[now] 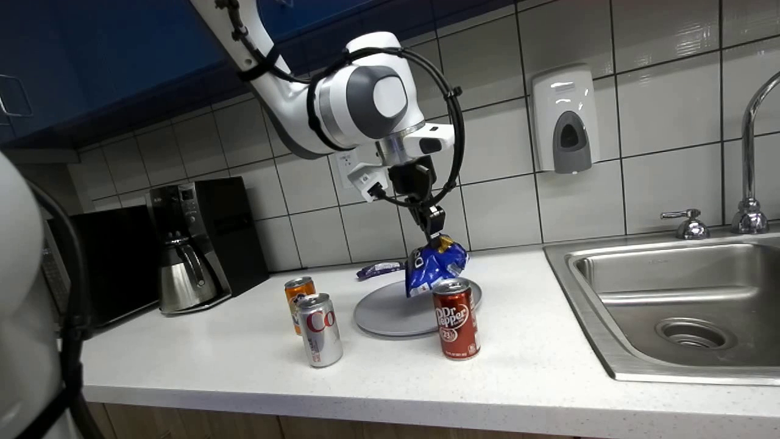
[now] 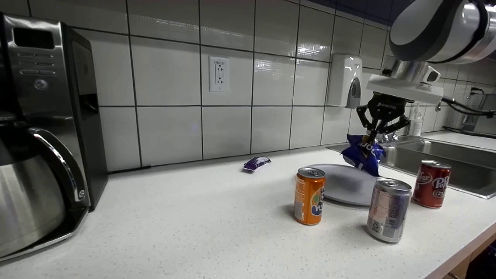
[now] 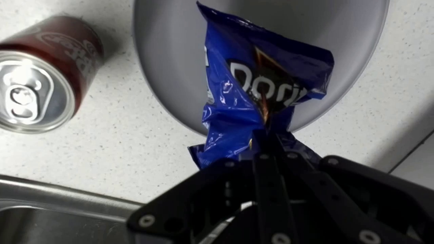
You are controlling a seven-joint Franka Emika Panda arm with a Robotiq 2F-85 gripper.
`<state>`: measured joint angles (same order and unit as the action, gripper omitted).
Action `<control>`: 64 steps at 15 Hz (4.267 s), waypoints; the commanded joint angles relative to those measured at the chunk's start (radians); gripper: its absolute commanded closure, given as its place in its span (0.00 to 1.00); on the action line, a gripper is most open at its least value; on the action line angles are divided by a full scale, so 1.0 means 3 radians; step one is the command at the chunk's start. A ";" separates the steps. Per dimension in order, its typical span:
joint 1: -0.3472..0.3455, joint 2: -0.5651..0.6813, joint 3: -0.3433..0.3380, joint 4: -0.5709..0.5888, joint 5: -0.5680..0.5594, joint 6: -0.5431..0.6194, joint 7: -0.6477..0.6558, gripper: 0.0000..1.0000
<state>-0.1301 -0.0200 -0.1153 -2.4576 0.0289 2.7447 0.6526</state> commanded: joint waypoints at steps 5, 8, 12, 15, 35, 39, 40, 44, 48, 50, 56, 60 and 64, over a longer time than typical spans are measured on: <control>-0.0067 0.0323 -0.0137 0.0615 0.0367 -0.0139 -0.0526 1.00; -0.0094 0.0539 -0.0191 0.0887 0.0480 -0.0177 -0.0621 1.00; -0.0135 0.0843 -0.0255 0.1235 0.0579 -0.0252 -0.0672 1.00; -0.0162 0.1044 -0.0290 0.1454 0.0590 -0.0321 -0.0663 1.00; -0.0206 0.1480 -0.0331 0.1933 0.0580 -0.0690 -0.0633 0.60; -0.0194 0.1363 -0.0330 0.1817 0.0576 -0.0639 -0.0653 0.30; -0.0193 0.1335 -0.0329 0.1789 0.0577 -0.0630 -0.0658 0.21; -0.0180 0.1136 -0.0317 0.1564 0.0585 -0.0577 -0.0695 0.00; -0.0168 0.0836 -0.0311 0.1187 0.0573 -0.0544 -0.0798 0.00; -0.0169 0.0667 -0.0317 0.0976 0.0564 -0.0532 -0.0854 0.00; -0.0191 0.0190 -0.0334 0.0398 0.0560 -0.0546 -0.0932 0.00; -0.0215 -0.0053 -0.0353 0.0113 0.0564 -0.0554 -0.0920 0.00; -0.0277 -0.0256 -0.0400 -0.0125 0.0509 -0.0563 -0.0876 0.00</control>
<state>-0.1915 -0.0172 -0.2303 -2.4228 0.1809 2.5804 0.4074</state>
